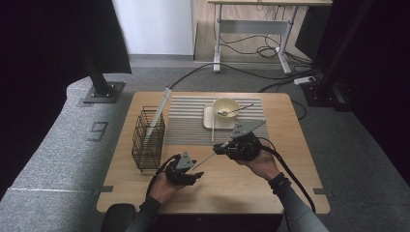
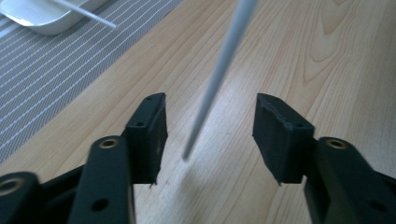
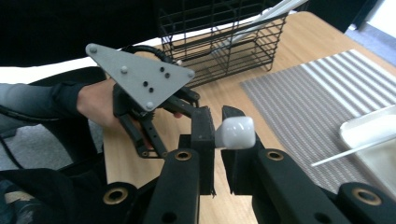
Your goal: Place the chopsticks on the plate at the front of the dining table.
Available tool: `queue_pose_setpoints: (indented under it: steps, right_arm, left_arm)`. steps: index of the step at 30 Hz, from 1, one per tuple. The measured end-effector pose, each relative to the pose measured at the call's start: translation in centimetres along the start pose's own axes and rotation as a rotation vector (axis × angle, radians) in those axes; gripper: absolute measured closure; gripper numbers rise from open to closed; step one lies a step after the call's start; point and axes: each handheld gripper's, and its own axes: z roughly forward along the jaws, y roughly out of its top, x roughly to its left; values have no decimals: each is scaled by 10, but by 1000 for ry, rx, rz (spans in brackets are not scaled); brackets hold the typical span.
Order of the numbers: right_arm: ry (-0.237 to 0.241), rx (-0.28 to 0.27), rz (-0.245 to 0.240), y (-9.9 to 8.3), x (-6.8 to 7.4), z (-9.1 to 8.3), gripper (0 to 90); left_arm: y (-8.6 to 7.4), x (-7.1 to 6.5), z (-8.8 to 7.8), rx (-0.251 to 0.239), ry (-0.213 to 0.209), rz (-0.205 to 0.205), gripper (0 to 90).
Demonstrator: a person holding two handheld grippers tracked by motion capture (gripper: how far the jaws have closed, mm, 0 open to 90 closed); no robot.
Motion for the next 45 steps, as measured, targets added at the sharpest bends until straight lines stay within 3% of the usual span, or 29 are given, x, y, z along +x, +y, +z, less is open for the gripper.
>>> queue_pose_setpoints:
  steps: [11, 17, 21, 26, 29, 34, 39, 45]
  right_arm:
    - [17, 13, 11, -5, 4, 2, 829]
    - [29, 1, 45, -5, -3, 0, 820]
    - [6, -5, 65, -5, -11, -1, 778]
    - [-5, -22, 99, -10, -21, -4, 742]
    - [-50, -11, 87, -12, -22, -4, 654]
    - [-176, -6, 65, -12, -20, 1, 445]
    - [-276, 8, 51, -14, -20, 7, 370]
    - [-333, -4, 55, -17, -26, 2, 312]
  left_arm:
    - [1, -3, 1, -10, -24, 39, 804]
    - [2, -6, -1, -22, -23, 77, 829]
    - [3, -11, -3, -24, -8, 115, 853]
    - [5, -12, -6, -34, -4, 99, 856]
    - [5, -13, -4, -13, -11, 89, 856]
    - [5, -14, 1, 20, -22, 77, 856]
    - [5, -15, 0, 25, -31, 57, 856]
    - [5, -15, -4, -8, -46, 38, 856]
